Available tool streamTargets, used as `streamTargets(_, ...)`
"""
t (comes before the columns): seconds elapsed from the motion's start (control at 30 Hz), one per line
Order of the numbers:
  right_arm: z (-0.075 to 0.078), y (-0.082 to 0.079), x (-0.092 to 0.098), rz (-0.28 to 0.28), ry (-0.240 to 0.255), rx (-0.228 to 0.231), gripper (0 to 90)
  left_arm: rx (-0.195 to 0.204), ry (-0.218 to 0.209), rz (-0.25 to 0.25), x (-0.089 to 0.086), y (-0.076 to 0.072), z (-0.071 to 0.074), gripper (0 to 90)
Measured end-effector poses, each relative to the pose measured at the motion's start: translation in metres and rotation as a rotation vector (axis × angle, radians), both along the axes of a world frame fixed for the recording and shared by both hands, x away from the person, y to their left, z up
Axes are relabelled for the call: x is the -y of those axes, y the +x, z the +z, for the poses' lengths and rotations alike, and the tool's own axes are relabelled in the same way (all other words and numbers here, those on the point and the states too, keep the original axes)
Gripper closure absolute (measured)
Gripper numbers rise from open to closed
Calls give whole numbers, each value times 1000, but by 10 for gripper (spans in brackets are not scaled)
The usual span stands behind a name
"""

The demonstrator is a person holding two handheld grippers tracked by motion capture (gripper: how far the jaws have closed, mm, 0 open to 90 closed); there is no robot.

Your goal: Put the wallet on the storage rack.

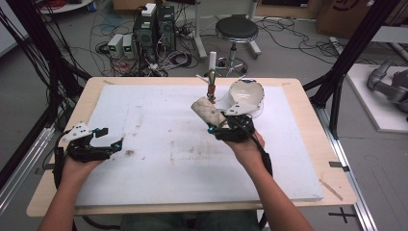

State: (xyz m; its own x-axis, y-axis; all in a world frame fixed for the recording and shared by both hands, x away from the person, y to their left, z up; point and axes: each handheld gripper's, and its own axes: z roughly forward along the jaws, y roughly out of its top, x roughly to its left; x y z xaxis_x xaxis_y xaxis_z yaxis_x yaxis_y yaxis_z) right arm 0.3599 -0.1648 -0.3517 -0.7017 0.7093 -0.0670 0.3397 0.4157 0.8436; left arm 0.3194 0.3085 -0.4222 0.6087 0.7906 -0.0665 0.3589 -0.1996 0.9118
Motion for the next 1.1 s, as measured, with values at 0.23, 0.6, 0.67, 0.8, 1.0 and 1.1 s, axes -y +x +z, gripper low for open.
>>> streamTargets(0.23, 13, 10, 28, -65, -19, 19, 384, -2, -1, 1, 0, 2, -1, 182)
streamTargets(0.6, 26, 33, 61, -177, -45, 17, 384, 0, 0, 0, 0, 2, 0, 182)
streamTargets(0.67, 28, 40, 67, -198, -56, 19, 384, -1, 1, 0, 0, 2, 0, 182)
streamTargets(0.8, 30, 51, 73, -224, -79, 14, 384, -1, -1, -2, 1, 2, 0, 182)
streamTargets(1.0, 33, 65, 80, -256, -102, 9, 384, -2, 3, -3, 2, 2, 0, 182)
streamTargets(1.1, 32, 70, 82, -265, -127, 4, 383, -2, 3, -2, 1, 2, 0, 182)
